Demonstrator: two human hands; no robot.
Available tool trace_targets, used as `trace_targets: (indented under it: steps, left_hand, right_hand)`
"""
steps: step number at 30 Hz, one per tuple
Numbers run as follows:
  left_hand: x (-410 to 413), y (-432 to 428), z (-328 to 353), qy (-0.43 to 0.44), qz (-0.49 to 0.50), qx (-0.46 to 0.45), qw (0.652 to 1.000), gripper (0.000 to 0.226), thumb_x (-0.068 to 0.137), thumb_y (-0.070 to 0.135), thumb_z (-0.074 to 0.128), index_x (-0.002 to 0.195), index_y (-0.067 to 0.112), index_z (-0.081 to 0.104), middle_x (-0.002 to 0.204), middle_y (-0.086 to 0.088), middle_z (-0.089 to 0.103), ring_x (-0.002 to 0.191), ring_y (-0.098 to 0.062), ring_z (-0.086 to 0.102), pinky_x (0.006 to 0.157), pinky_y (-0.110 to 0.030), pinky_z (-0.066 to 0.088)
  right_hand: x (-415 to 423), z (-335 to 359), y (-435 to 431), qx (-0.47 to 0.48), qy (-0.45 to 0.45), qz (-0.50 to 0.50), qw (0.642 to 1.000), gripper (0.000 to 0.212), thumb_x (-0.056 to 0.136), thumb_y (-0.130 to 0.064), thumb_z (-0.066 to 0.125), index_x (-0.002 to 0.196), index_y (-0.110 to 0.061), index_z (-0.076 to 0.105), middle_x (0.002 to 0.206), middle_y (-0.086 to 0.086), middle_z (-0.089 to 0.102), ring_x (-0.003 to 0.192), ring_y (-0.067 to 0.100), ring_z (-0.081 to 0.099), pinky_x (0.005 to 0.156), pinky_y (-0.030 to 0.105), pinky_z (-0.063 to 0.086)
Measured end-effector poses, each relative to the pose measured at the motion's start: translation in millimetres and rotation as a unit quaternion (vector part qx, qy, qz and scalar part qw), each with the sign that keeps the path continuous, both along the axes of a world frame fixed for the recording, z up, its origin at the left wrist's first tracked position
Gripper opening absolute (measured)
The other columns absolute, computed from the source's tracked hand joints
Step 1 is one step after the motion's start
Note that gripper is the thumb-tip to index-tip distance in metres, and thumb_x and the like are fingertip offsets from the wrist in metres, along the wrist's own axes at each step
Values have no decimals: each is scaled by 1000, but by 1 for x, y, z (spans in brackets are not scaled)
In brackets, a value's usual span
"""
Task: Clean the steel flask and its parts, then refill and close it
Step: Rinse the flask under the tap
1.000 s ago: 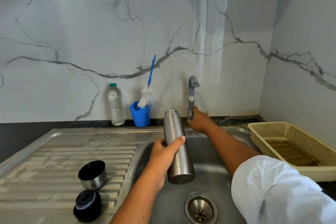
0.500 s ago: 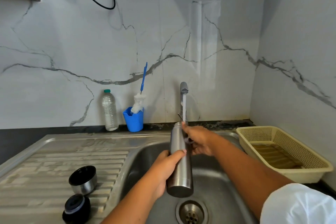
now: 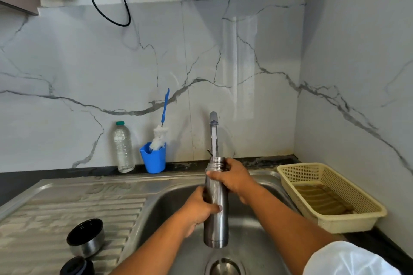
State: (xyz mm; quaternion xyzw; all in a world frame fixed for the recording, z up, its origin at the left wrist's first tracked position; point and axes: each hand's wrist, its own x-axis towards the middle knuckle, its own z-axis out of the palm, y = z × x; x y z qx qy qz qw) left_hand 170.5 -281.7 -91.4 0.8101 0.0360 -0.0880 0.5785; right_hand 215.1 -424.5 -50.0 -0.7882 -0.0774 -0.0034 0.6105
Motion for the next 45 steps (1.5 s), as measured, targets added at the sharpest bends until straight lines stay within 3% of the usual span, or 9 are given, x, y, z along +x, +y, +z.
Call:
trace_targets:
  steps: [7,11,14,20,25,31,37,42,45]
  left_hand:
    - [11,8,-11,-16,-15,16,1000,74,83,8,81,145,22,42,125,5,61,119,-17,60,105,-41,53]
    - [16,14,-15,-14,-52,104,993,84,81,15,84,150,19,35,128,3,57,116,-16,56,85,-23,52]
    - [16,22,-16,-38,-61,141,987,95,77,22,88,154,26,31,142,0,53,123,-17,55,94,-28,54]
    - [14,40,0,-68,-66,119,988,84,73,26,90,143,32,44,125,5,56,107,-18,64,76,-25,61]
    - [21,50,18,-75,3,-34,997,68,66,21,95,122,29,59,126,-5,61,109,-27,66,81,-40,62]
    - [31,37,29,-111,80,-196,971,74,65,14,94,127,20,54,123,-8,65,107,-29,71,93,-46,60]
    - [42,15,34,-132,95,-180,970,75,66,18,97,127,25,54,123,-2,62,110,-26,64,100,-51,55]
    - [46,-5,30,-157,78,-125,977,82,64,21,98,132,26,51,123,1,64,108,-18,63,88,-33,55]
    - [45,-13,31,-172,56,-106,978,76,70,19,94,131,30,49,120,7,61,109,-12,60,79,-23,51]
  right_hand:
    - [3,0,6,-77,-71,-18,994,73,66,-30,93,127,-29,55,113,-8,66,100,11,65,92,34,57]
    - [4,0,-4,-14,-56,-49,997,64,70,-25,89,120,-29,50,108,-6,63,98,14,64,89,39,59]
    - [4,-1,-13,67,-20,-68,995,54,78,-24,83,119,-27,48,112,2,61,98,20,64,88,45,61]
    - [10,-10,-27,209,67,-102,970,58,94,-23,69,135,-44,35,123,12,48,106,36,61,77,55,62]
    - [14,-15,-34,266,133,-151,943,60,99,-25,63,145,-40,27,124,21,54,101,39,66,72,55,63]
    - [10,-27,-34,192,239,-141,941,33,104,-30,51,130,-10,49,114,21,64,98,33,68,74,42,64]
    - [0,-28,-28,-1,310,-14,951,32,97,-31,58,109,-3,70,99,20,76,93,35,75,86,50,61]
    - [-8,-18,-12,-45,155,28,986,42,88,-12,59,126,-29,52,110,10,71,99,29,70,85,44,59]
    - [-8,-15,-11,-92,71,48,992,52,82,-8,64,129,-24,50,107,3,66,97,18,64,87,37,57]
